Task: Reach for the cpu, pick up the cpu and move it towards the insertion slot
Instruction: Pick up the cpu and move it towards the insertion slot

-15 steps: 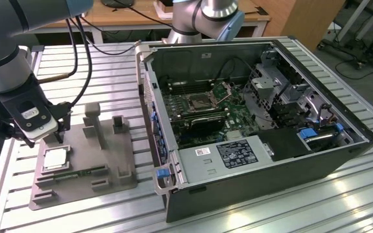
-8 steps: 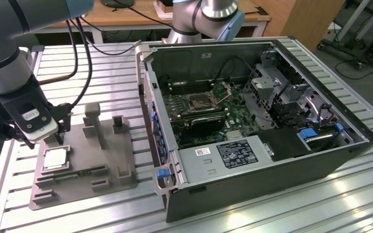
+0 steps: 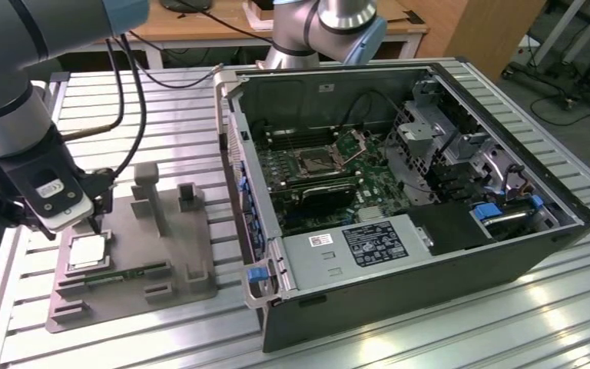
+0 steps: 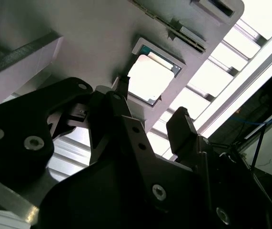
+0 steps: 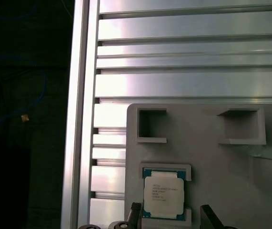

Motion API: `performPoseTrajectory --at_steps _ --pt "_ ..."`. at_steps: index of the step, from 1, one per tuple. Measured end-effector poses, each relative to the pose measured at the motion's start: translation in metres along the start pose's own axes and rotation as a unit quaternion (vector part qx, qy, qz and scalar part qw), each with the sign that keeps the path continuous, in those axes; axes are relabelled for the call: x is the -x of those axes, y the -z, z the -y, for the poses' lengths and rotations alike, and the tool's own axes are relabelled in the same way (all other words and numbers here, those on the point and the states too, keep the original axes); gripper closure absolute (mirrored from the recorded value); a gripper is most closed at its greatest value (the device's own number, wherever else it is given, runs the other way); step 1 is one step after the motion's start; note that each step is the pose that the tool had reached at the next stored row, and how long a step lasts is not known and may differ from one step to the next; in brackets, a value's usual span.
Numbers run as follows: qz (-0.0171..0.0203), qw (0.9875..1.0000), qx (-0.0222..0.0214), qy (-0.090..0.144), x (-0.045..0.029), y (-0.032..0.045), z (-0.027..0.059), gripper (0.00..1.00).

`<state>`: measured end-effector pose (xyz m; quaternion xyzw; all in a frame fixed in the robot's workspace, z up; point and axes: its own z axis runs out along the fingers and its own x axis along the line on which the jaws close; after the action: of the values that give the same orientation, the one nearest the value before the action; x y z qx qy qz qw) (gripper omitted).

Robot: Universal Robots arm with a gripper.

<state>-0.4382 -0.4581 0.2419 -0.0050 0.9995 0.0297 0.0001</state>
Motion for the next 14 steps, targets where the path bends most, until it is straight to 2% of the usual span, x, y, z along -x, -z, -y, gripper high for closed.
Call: performPoseTrajectory --at_steps 9,14 --pt "-0.0001 1.0 -0.0001 0.0 -0.0001 -0.0106 0.0009 0.41" --pt "-0.0001 1.0 0.0 0.0 -0.0001 -0.0194 0.0015 0.4"
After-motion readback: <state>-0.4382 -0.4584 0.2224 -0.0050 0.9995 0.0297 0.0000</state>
